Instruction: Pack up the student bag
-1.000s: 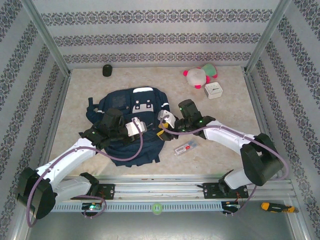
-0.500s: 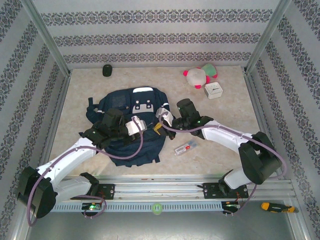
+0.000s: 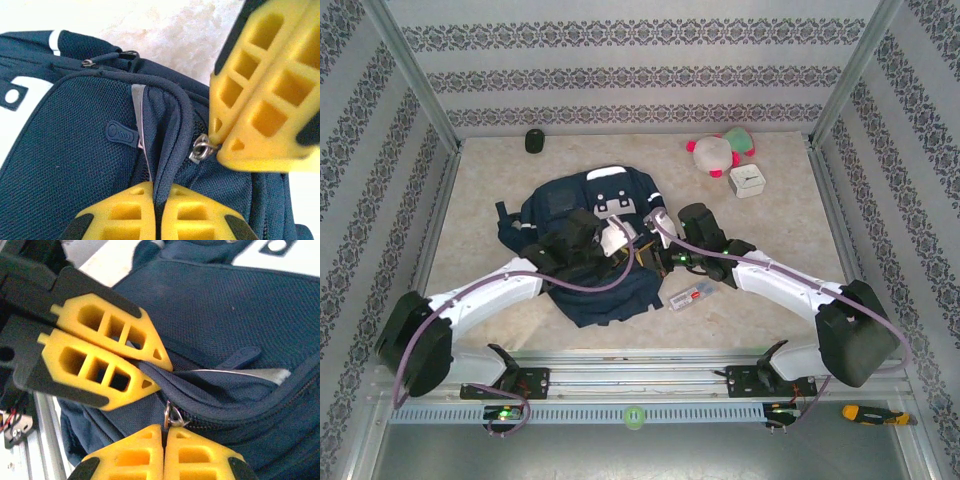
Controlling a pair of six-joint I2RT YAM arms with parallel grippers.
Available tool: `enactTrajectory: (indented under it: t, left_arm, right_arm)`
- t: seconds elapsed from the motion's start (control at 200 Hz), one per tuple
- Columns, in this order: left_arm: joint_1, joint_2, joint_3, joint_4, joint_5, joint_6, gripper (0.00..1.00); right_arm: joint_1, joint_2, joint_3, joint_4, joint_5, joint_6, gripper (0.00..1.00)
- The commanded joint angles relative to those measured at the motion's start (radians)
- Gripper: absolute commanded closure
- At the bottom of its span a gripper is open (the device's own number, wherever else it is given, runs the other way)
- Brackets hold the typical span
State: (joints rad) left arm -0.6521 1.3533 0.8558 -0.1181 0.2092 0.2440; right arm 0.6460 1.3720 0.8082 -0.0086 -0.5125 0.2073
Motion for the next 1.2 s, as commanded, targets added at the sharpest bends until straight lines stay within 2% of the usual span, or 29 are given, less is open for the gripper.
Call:
enactTrajectory:
  t: [0.0, 0.1, 0.145, 0.26, 0.45, 0.6, 0.78, 0.839, 0.994, 1.074, 1.194]
  left_arm:
    - [-0.006, 0.06, 0.083, 0.209, -0.168, -0.132, 0.9]
    - [0.0, 0.032, 0.08, 0.199, -0.239, -0.203, 0.54]
    - [0.007, 0.003, 0.084, 0.152, -0.287, -0.242, 0.42]
    - [0.047, -0.105, 0.079, -0.023, -0.356, -0.393, 0.3]
    - [0.141, -0.353, -0.07, -0.21, -0.398, -0.701, 0.3]
    - [0.187, -0.487, -0.236, -0.198, -0.356, -0.874, 0.31]
    - [0.196, -0.476, -0.344, -0.112, -0.287, -0.991, 0.32]
    - [0.198, -0.461, -0.361, -0.104, -0.264, -1.003, 0.29]
    - [0.209, -0.473, -0.415, -0.084, -0.293, -1.126, 0.26]
    - [0.211, -0.463, -0.452, -0.01, -0.263, -1.193, 0.31]
    - [0.209, -0.401, -0.501, 0.213, -0.165, -1.246, 0.5]
  right_arm:
    - [0.065, -0.038, 0.02, -0.043, -0.115, 0.146, 1.0]
    - [0.037, -0.038, 0.041, -0.078, -0.065, 0.205, 1.0]
    - [0.021, -0.035, 0.053, -0.091, -0.057, 0.235, 1.0]
    - [-0.004, -0.016, 0.097, -0.151, -0.045, 0.279, 1.0]
    - [0.016, 0.037, 0.188, -0.262, -0.005, 0.3, 1.0]
    - [0.038, 0.066, 0.215, -0.271, 0.013, 0.323, 1.0]
    - [0.047, 0.089, 0.236, -0.282, 0.029, 0.339, 1.0]
    - [0.048, 0.089, 0.232, -0.29, 0.039, 0.345, 1.0]
    - [0.041, 0.085, 0.232, -0.317, 0.056, 0.359, 1.0]
    - [0.033, 0.078, 0.242, -0.347, 0.078, 0.36, 1.0]
    - [0.046, 0.082, 0.258, -0.371, 0.083, 0.368, 1.0]
